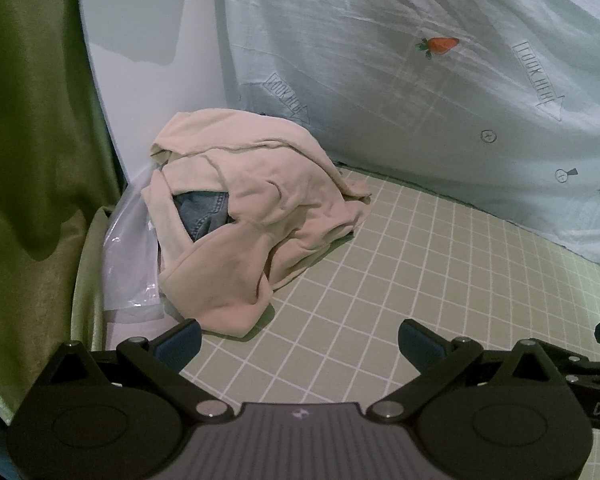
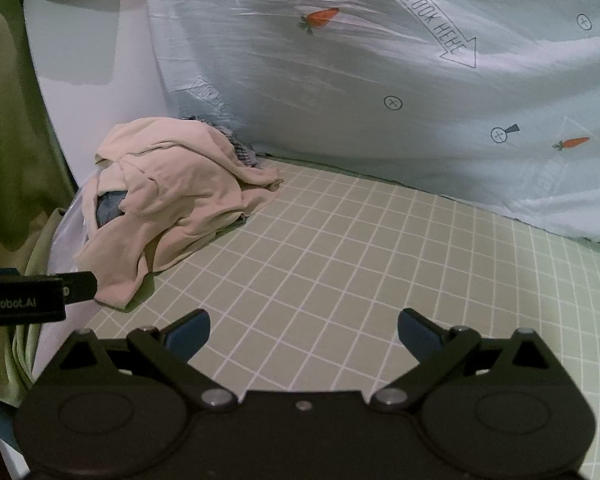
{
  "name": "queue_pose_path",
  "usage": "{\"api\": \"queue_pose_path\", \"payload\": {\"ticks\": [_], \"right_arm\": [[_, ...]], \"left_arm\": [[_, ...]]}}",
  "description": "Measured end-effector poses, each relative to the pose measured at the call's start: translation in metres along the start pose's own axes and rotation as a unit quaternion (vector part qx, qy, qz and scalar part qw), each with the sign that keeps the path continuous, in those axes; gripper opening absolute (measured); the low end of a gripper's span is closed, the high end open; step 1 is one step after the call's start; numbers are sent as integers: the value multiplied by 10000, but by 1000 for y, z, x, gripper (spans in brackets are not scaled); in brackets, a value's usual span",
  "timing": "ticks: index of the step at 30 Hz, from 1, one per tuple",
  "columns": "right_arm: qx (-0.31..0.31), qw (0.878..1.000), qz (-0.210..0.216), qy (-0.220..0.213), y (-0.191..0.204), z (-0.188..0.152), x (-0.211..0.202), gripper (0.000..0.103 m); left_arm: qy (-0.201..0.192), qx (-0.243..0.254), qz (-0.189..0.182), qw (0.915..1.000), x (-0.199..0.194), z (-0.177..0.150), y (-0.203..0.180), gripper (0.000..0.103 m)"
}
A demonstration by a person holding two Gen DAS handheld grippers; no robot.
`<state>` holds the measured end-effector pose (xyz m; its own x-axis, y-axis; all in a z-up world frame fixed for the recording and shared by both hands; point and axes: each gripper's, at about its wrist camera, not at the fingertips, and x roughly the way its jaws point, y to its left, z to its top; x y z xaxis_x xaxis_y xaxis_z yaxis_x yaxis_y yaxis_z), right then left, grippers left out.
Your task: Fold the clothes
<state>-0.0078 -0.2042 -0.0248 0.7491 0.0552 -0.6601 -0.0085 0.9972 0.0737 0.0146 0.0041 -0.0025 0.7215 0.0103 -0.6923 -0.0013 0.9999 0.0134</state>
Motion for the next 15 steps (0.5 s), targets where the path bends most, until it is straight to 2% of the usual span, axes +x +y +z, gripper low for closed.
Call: {"api": "queue_pose_path", "payload": {"ticks": [15], "right_arm": [[-47,9999,23,118,-1,2,9,101]], "left_arm": [[155,-114,92,9998,10,3,7,103]]}}
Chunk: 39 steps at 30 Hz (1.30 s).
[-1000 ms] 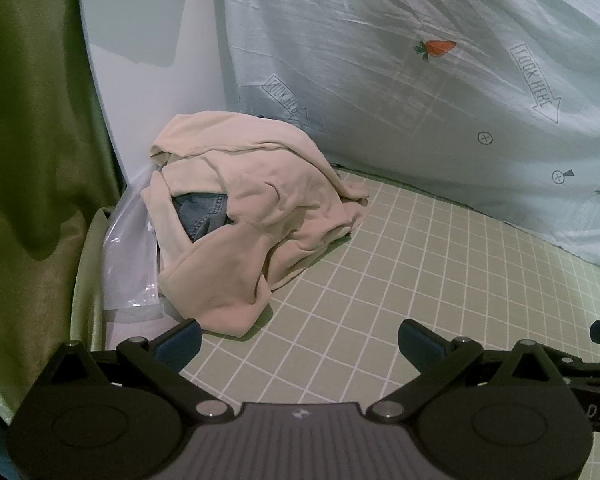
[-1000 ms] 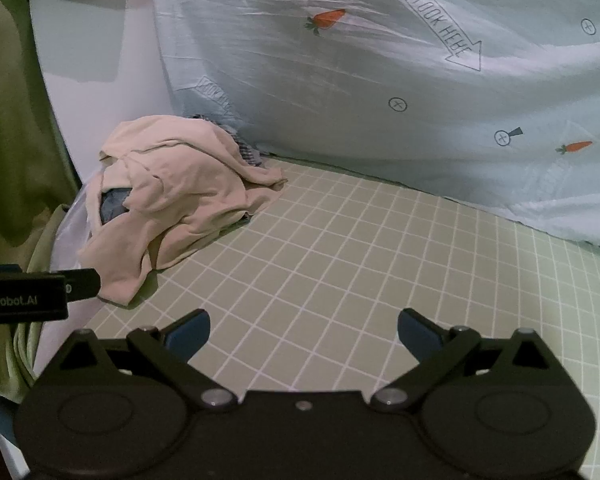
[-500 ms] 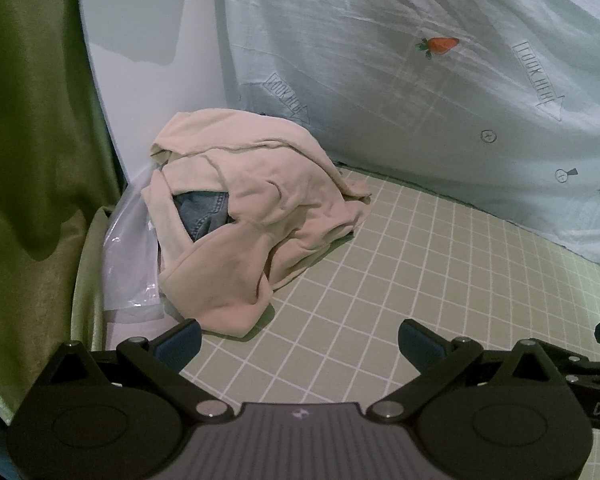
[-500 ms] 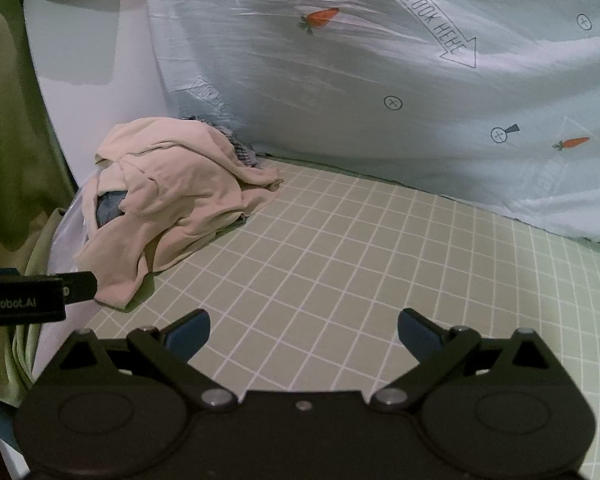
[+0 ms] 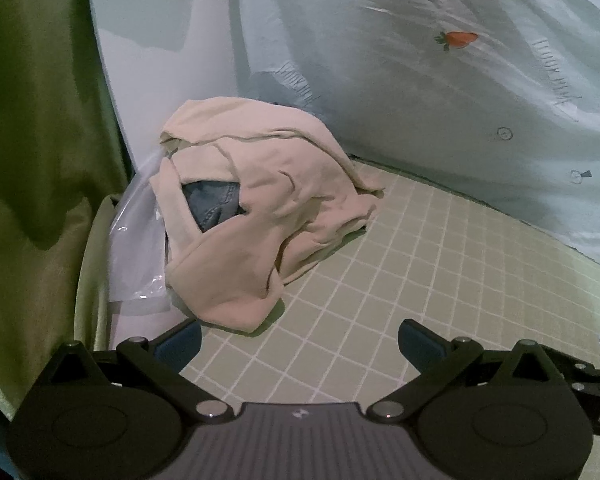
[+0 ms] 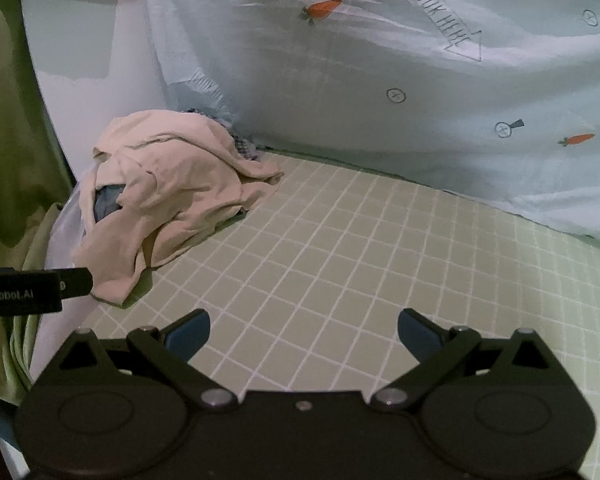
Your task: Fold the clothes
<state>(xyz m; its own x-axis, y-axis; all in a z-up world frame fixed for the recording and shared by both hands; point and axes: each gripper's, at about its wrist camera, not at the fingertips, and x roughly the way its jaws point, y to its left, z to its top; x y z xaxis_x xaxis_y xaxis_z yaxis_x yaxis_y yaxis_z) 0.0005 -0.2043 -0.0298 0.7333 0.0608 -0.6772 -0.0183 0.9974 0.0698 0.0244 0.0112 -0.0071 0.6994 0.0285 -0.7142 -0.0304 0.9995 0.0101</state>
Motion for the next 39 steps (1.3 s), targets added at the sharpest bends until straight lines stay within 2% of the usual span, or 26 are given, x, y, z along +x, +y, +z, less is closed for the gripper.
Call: {"api": "queue_pose_path", "payload": {"ticks": [10,17,23,29,30,33,36,37,39], "right_arm": [[-152,9998,80,135,8,11,19,101],[-204,9994,151,226,19,34,48,100],[-197,9993,230,216,38,65,88,95],[-198,9987,413,218,64,101,146,85],[-181,9984,458,262,68,104,156,84],[-84,9972,608,421,79,112,189,76],[155,9944,805,666,89,114,224,66],[248,9930,874,761,91,114,235,62],[418,9897,999,936,95,112,253,56]], "left_arm": [[109,-63,48,9999,14,10,7,103],[153,-263,154,9994,40,30,25,103],[102,-379,232,9990,80,61,43,103],[47,-397,81,9992,125,88,54,101],[67,-394,47,9992,134,92,54,99],[215,-408,0,9989,157,95,54,84],[378,-559,24,9977,175,93,58,66],[426,-622,13,9972,179,93,60,56],[473,-704,-51,9964,184,92,62,50]]}}
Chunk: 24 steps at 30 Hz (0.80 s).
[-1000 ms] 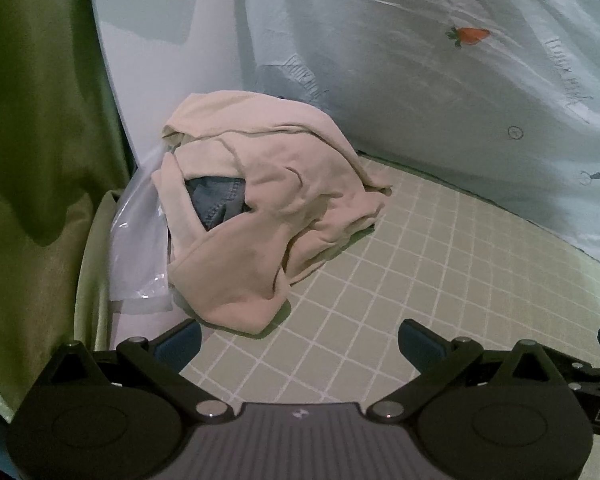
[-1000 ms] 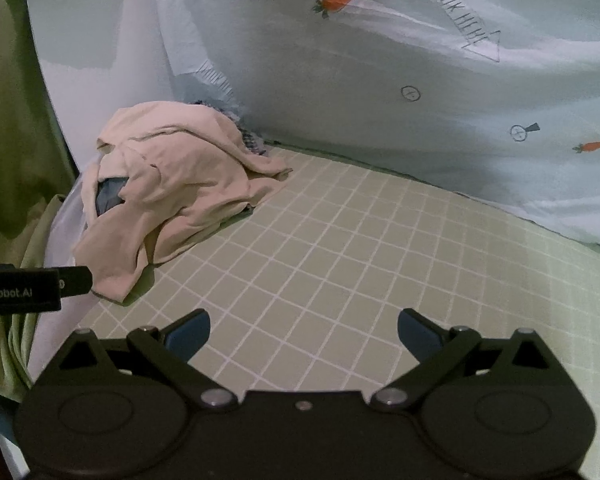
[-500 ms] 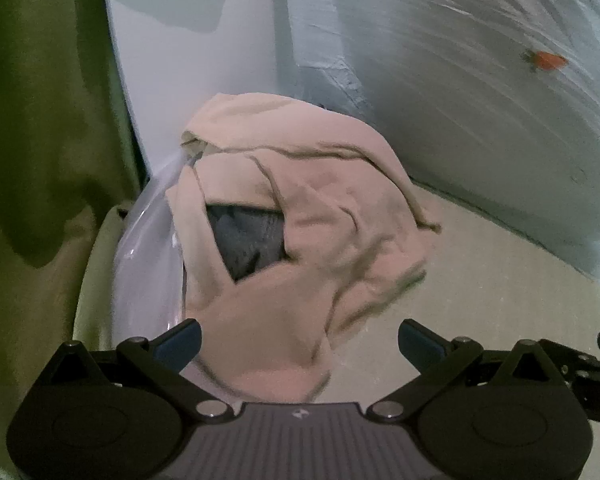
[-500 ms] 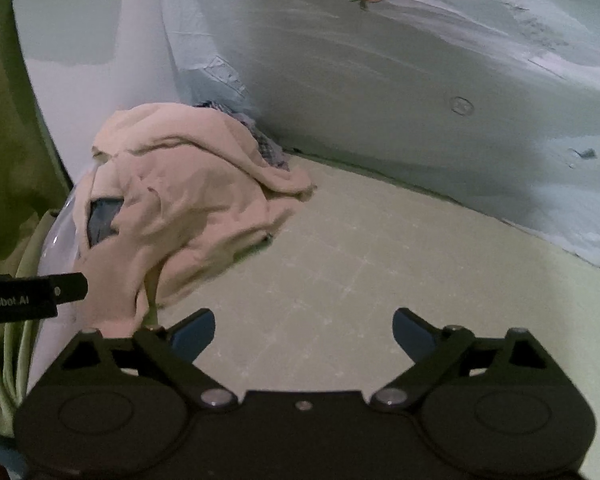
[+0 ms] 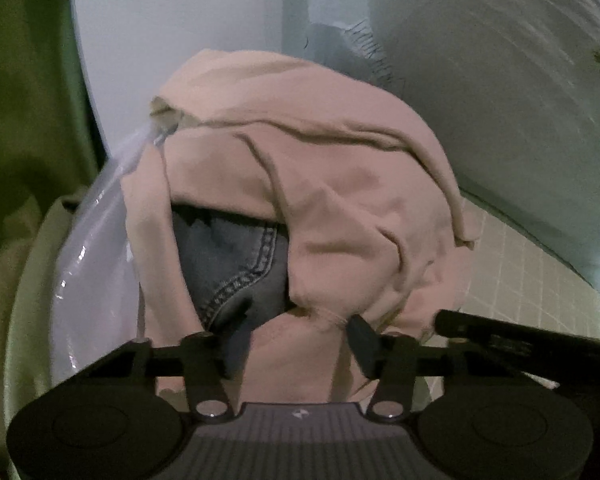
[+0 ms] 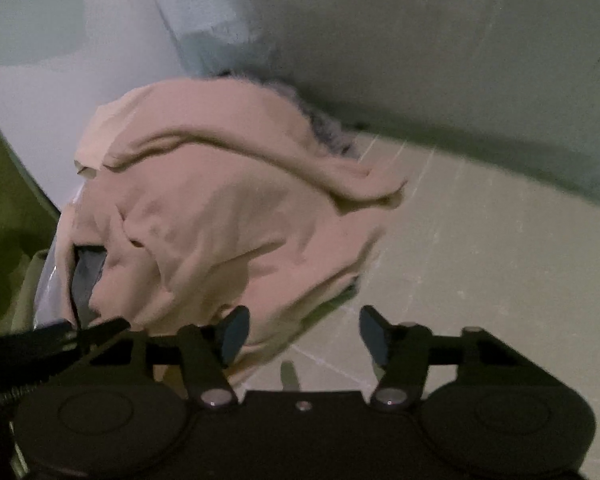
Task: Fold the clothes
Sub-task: 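Grasp the beige shirt with the left gripper while the right gripper grasps it too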
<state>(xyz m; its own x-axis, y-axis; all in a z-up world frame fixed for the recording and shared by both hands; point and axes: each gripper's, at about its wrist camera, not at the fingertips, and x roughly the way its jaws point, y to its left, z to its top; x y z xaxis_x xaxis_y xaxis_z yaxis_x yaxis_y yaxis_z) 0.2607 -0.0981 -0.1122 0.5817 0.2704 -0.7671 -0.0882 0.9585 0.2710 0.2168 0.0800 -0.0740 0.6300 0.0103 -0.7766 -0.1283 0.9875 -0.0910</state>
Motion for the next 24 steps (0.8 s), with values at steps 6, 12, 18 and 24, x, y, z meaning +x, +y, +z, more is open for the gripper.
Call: {"api": "queue_pose_path", "payload": {"ticks": [6,12,18,24], "right_arm": [[-24,9996,219,151,7,-1,25,14],[-392,9987,286,-123,11,-10,9,4],[-390,9976,-5,-577,-13,-22,-39,3],[-530,9918,-85,-1161,-43,-35,-100,2]], "left_arm": [[-12,216,-176,9996,-2,-2,-9,10],[-76,252,-232,9994,-15,-4,-13,4],[-237,366,-409,9982,-48,-20,-30,3],[-486,587,-376,9964,-88,-42,-64,0]]}}
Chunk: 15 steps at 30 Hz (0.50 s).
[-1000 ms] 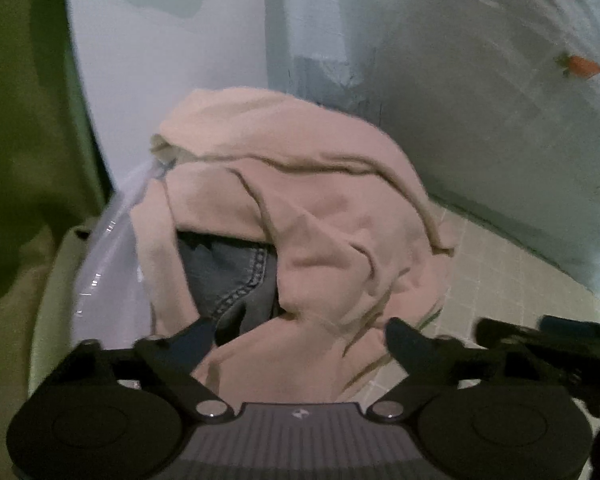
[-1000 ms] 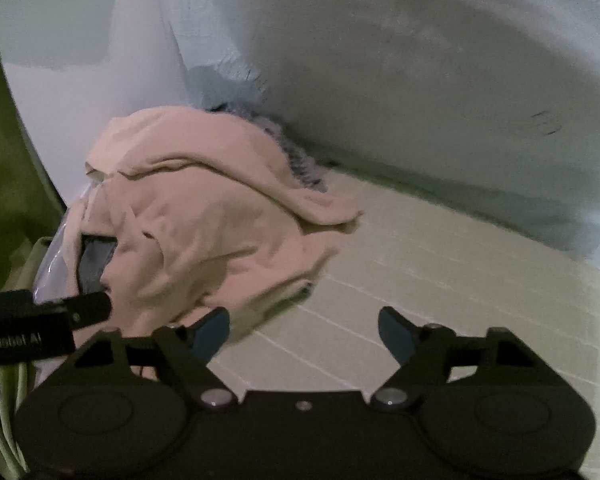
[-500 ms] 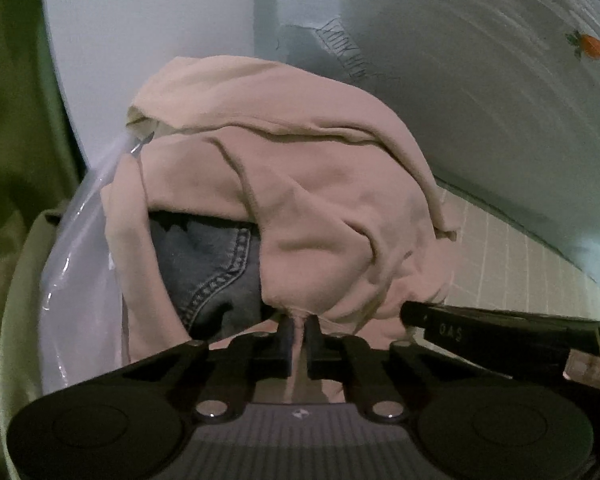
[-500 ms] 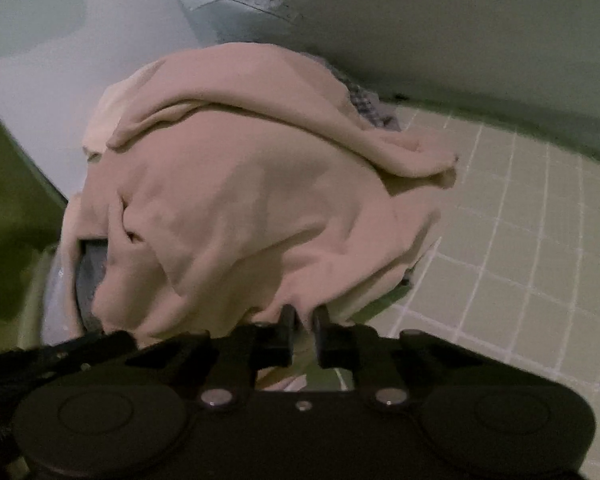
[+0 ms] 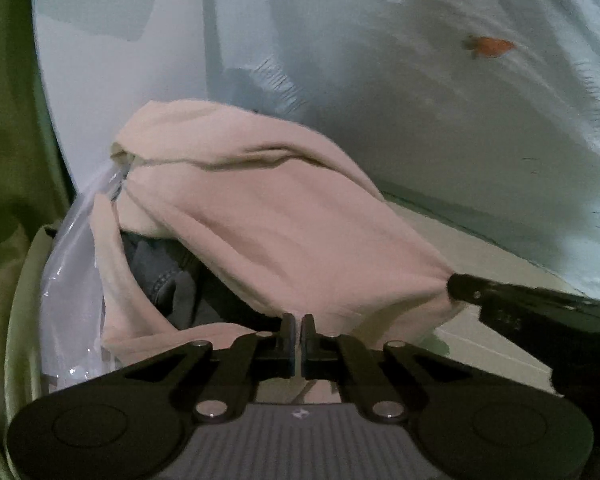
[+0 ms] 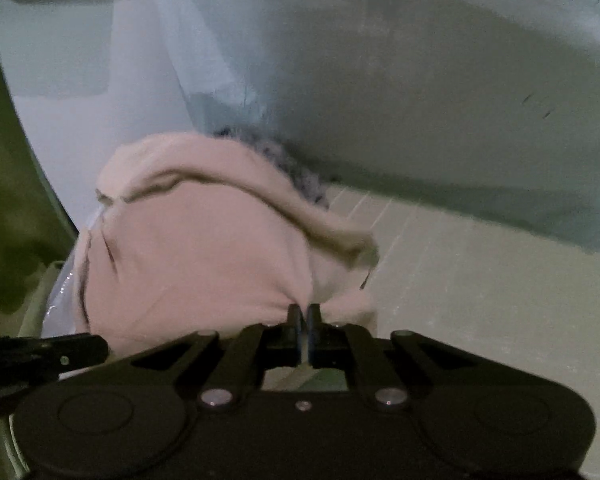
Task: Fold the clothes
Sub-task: 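Grasp the beige shirt with the left gripper while the right gripper grasps it too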
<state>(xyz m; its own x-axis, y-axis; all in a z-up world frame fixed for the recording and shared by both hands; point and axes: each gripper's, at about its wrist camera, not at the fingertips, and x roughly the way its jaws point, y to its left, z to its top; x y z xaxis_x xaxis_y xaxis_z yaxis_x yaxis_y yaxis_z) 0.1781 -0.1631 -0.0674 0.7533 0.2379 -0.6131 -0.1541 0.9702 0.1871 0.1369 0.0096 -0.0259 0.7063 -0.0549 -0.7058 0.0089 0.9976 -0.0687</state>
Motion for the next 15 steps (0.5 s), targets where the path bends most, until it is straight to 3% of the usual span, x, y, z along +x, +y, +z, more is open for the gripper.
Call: {"api": "queue_pose_path", "payload": {"ticks": [9,15], "right_arm": [[-228,9981,-110,-557,-35,4,-89,2],[-220,9970,-300,-680,-62,1,-113,2]], "left_arm": [[-357,-121,-159,9992,-55,-21,-56,0],[-218,-401,-586,9972,-64,-34,-77,0]]}}
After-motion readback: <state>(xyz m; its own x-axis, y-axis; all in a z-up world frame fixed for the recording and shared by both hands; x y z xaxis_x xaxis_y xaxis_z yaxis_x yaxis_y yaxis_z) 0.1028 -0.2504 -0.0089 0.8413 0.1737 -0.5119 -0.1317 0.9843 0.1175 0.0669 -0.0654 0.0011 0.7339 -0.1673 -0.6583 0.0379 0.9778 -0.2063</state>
